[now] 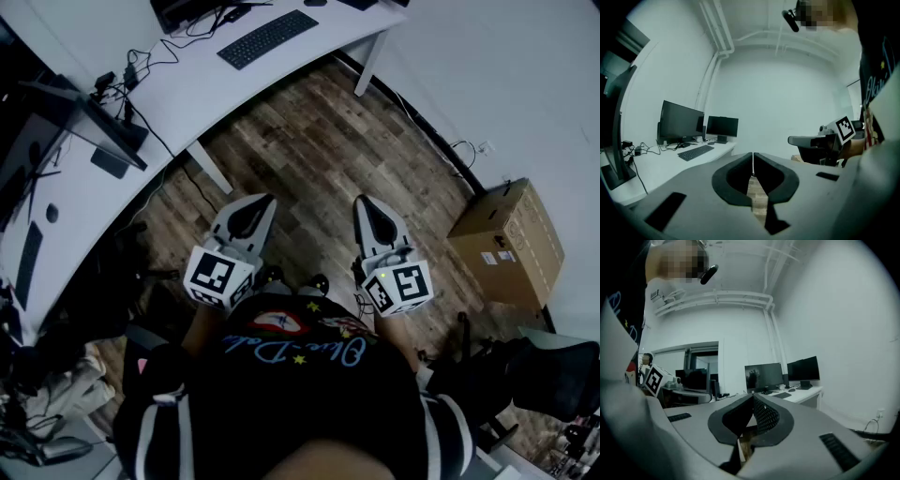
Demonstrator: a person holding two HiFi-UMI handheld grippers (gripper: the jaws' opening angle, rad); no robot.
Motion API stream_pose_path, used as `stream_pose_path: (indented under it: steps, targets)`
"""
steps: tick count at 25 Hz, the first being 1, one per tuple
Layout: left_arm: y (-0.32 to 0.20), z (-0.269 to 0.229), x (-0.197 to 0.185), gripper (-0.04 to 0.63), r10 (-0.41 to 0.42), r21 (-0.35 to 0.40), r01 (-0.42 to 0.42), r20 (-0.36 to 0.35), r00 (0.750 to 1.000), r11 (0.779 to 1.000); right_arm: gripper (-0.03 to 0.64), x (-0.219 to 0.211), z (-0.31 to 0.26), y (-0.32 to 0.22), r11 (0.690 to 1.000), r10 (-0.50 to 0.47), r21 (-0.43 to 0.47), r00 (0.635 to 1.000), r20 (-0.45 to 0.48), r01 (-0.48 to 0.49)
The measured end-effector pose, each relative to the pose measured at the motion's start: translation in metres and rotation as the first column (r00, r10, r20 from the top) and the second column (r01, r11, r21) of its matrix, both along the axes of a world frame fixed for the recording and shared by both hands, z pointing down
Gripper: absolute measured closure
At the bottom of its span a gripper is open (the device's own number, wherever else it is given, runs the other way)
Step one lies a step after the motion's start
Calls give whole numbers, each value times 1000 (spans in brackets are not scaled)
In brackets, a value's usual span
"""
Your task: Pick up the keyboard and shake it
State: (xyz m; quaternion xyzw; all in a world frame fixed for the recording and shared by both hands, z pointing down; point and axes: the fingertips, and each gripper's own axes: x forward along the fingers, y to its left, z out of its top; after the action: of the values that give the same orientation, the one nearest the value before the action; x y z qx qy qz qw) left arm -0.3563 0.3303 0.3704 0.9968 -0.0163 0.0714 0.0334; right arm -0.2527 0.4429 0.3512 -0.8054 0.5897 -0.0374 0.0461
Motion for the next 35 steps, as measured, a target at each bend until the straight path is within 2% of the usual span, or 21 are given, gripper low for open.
stream_pose_path:
  steps: [10, 22, 25, 28, 35]
  targets:
    - [12, 0, 13, 589, 3, -14, -3, 4, 1000, 1000, 617, 15, 6, 11, 1000, 4, -2, 1000, 25, -4]
    - [30, 9, 34, 586, -50, 7, 50, 41, 998, 999, 614, 46, 17, 32, 1000, -27, -13, 999, 32, 27]
    - [37, 13, 41, 560, -62, 1, 62, 57, 996, 998, 606, 55, 22, 39, 999, -36, -22, 999, 42, 36]
    - [44, 15, 46, 519, -79, 3, 78, 65, 995, 997, 548, 60, 28, 43, 998, -58, -35, 997, 48, 60]
    - [68, 18, 53, 483, -86, 1, 86, 84, 993, 996, 531, 68, 30, 59, 997, -72, -6, 995, 69, 73]
